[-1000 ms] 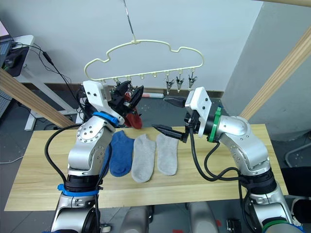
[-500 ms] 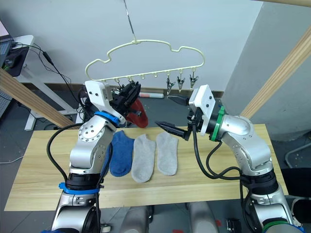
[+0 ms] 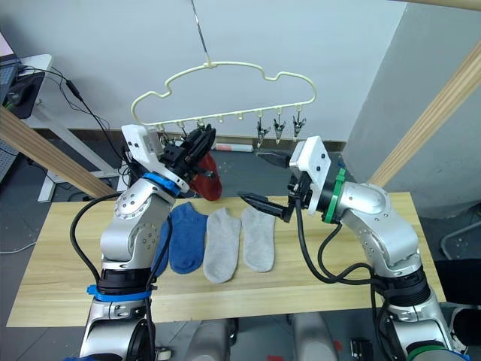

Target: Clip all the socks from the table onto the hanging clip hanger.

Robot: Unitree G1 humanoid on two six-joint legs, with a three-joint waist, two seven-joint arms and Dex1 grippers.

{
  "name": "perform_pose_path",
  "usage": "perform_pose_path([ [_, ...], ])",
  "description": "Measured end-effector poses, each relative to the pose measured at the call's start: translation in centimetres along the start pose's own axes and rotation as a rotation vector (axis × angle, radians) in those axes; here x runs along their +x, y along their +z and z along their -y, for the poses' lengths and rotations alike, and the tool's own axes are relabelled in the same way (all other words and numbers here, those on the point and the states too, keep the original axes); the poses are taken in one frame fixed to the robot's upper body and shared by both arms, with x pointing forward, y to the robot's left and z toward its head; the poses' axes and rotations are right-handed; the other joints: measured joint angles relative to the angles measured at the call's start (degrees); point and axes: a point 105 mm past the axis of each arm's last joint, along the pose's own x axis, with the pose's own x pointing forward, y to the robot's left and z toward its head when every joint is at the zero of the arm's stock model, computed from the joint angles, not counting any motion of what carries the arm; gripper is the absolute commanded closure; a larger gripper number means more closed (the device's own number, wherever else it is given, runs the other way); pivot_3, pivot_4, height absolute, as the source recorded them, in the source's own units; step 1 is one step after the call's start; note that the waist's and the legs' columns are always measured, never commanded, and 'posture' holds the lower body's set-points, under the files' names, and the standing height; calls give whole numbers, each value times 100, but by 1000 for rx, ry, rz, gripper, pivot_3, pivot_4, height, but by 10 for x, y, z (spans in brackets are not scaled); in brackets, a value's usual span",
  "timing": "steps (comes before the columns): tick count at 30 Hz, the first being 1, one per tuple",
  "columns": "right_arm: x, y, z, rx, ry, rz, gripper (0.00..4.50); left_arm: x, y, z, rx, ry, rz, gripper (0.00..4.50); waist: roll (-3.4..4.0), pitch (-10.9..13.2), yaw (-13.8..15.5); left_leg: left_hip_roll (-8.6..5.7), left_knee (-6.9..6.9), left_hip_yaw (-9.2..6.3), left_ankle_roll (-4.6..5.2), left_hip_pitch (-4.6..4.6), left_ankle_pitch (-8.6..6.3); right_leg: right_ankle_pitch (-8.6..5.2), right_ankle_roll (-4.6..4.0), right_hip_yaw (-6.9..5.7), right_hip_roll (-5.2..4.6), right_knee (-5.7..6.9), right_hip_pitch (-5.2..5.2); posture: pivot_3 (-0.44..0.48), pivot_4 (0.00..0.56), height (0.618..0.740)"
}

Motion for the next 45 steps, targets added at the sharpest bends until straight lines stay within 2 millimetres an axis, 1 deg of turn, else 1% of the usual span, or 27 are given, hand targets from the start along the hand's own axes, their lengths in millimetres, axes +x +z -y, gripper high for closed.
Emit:
perform_pose_path([
  [12,3,-2,-3,2,4,-7,0,-5,-2,-1,-21,-7,-19,4209,0,0,0,0,0,0,0,0,0,1,-1,0,0,0,0,-84,291,735],
  [14,4,-8,-1,-20,-16,-45,0,-6,-1,0,-29,-13,-24,4209,0,0,0,1,0,-1,0,0,0,0,-1,-1,0,0,0,-84,291,735],
  [18,4,-42,-1,-26,-95,-192,0,-8,1,1,-66,-36,-40,4209,0,-1,0,1,0,0,0,0,0,-1,2,1,0,1,-2,-80,297,735],
  [20,8,-60,1,4,-182,-233,0,-9,4,-3,-107,-38,-50,4209,-1,-1,-10,3,0,-1,-1,1,0,-1,2,1,1,4,-4,-80,301,735],
  [23,16,-84,-1,34,-275,-286,0,-8,9,-2,-150,-61,-65,4209,-2,-1,-16,3,0,0,-3,1,2,-2,3,2,2,6,-4,-77,306,735],
  [26,25,-116,-7,80,-354,-350,0,-10,15,-4,-162,-72,-78,4209,-3,-2,-14,2,-1,0,-4,2,2,-2,3,3,1,4,-4,-72,309,735],
  [29,36,-147,-11,160,-439,-404,0,-12,14,-7,-161,-66,-100,4209,-3,-2,-17,3,-1,1,-4,2,2,-1,1,4,1,5,-5,-60,309,735],
  [32,46,-166,-9,217,-526,-423,0,-12,14,-5,-170,-75,-111,4209,-3,-2,-8,3,0,1,-5,2,3,0,0,4,1,5,-5,-51,307,735],
  [35,48,-179,-2,251,-604,-440,0,-12,16,-4,-171,-83,-117,4209,-3,-2,-5,2,-2,1,-5,1,2,1,-3,3,1,4,-5,-51,307,735],
  [38,51,-192,1,276,-648,-456,0,-13,16,-2,-180,-92,-128,4209,-3,-2,-3,3,-4,1,-5,1,2,6,-10,2,1,2,-5,-37,305,735],
  [39,52,-195,0,289,-661,-460,0,-13,15,-1,-182,-94,-130,4209,-3,-2,0,3,-4,1,-5,1,2,15,-25,2,1,2,-5,-36,308,735],
  [40,53,-199,0,299,-670,-462,178,-13,15,-1,-182,-95,-133,4209,-3,-3,1,3,-4,0,-5,1,2,15,-25,1,1,2,-5,-36,308,735],
  [42,57,-200,2,282,-671,-460,590,-13,15,-1,-182,-95,-141,4209,-4,-3,0,3,-4,2,-5,2,2,15,-25,3,1,2,-4,-36,308,735],
  [45,59,-202,1,271,-666,-456,1748,-14,14,-1,-196,-97,-149,4209,-6,-4,-2,3,-4,1,-5,4,2,15,-25,1,2,3,-3,-34,310,735],
])
